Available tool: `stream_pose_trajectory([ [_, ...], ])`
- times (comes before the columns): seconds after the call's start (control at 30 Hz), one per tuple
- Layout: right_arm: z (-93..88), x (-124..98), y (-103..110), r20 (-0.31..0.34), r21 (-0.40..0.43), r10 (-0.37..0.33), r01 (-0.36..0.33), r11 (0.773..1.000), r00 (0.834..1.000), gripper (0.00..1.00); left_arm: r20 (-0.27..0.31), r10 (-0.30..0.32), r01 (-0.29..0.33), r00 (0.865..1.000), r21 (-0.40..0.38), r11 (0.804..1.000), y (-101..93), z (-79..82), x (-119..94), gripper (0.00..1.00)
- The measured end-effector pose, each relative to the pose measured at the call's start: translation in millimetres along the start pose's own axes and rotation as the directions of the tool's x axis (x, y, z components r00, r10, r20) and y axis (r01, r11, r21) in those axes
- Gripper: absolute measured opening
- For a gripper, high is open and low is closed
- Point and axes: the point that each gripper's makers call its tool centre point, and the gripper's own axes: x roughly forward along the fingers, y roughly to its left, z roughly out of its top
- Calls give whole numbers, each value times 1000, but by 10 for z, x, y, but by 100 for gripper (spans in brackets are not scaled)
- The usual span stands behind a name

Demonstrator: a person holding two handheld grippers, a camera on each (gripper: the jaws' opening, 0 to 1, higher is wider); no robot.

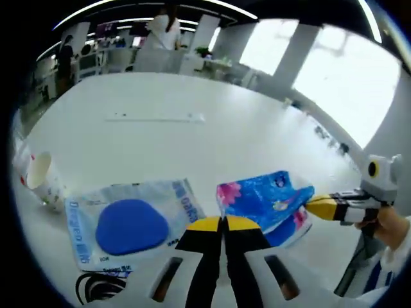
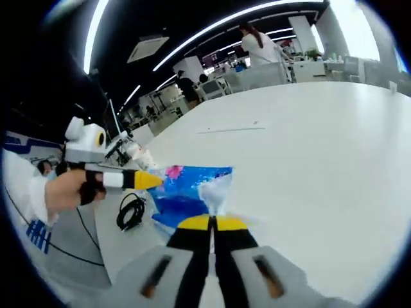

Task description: Arrange the tabletop items into an orderly group along one side of the table until the central work area is clear of visible clutter.

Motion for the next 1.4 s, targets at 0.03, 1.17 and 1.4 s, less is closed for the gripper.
stream_pose_trajectory([
  [0.03, 6, -5, -27, 3, 6, -5, 5, 1000, 1000, 0, 0, -2, 2, 1000, 3, 1000, -7, 6, 10, 0],
  [1.17, 124, 21, -418, 32, 63, -110, 108, 992, 993, 0, -61, -29, 32, 998, 56, 998, -126, 165, 536, 0],
  [1.4, 81, 69, -519, 28, 85, -138, 135, 987, 990, 0, -78, -24, 27, 997, 45, 999, -112, 145, 661, 0],
])
